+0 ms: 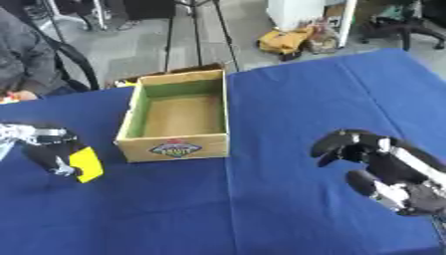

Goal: Pick up objects on the table and place them in the box.

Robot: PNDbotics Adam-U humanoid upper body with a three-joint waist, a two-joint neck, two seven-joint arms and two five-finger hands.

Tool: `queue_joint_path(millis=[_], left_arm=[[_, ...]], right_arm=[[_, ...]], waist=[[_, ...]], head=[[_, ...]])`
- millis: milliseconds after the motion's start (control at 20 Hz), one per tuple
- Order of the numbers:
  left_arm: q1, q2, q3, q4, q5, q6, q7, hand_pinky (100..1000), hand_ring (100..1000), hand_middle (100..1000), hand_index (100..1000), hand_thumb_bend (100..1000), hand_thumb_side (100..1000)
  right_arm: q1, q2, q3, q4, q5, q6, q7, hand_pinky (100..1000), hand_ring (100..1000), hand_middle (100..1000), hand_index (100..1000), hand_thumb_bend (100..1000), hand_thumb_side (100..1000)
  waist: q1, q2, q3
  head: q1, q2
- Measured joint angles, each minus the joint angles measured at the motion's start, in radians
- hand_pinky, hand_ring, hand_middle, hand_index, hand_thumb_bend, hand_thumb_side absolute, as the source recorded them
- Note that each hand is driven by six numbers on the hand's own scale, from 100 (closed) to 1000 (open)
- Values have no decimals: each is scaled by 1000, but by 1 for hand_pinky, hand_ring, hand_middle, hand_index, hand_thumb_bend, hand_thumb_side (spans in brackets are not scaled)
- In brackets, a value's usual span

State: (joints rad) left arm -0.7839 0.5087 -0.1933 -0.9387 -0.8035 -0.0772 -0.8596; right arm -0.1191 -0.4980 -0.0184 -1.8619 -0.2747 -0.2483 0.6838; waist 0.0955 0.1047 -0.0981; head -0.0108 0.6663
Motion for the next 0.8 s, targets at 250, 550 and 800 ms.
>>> queue_joint_path(millis=[250, 550, 800], left_arm=[[4, -10, -3, 1, -8, -2, 4, 687, 598, 613, 768, 379, 344], [9, -17, -10, 1, -22, -10, 12, 662, 576, 588, 713, 329, 324], [9, -17, -12, 1, -34, -4, 40, 609, 508, 498, 576, 100, 306]], right_arm=[[0, 0, 0, 0, 0, 0, 0, 713, 788, 748, 796, 287, 580], [0, 0, -1, 0, 0, 0, 0, 713, 788, 747, 796, 287, 580], [0, 0, -5, 0, 0, 0, 0, 713, 788, 748, 796, 288, 580]], waist=[[0, 1, 0], [0, 1, 0], [0, 1, 0]], head=[[0, 0], [0, 0], [-1, 0]])
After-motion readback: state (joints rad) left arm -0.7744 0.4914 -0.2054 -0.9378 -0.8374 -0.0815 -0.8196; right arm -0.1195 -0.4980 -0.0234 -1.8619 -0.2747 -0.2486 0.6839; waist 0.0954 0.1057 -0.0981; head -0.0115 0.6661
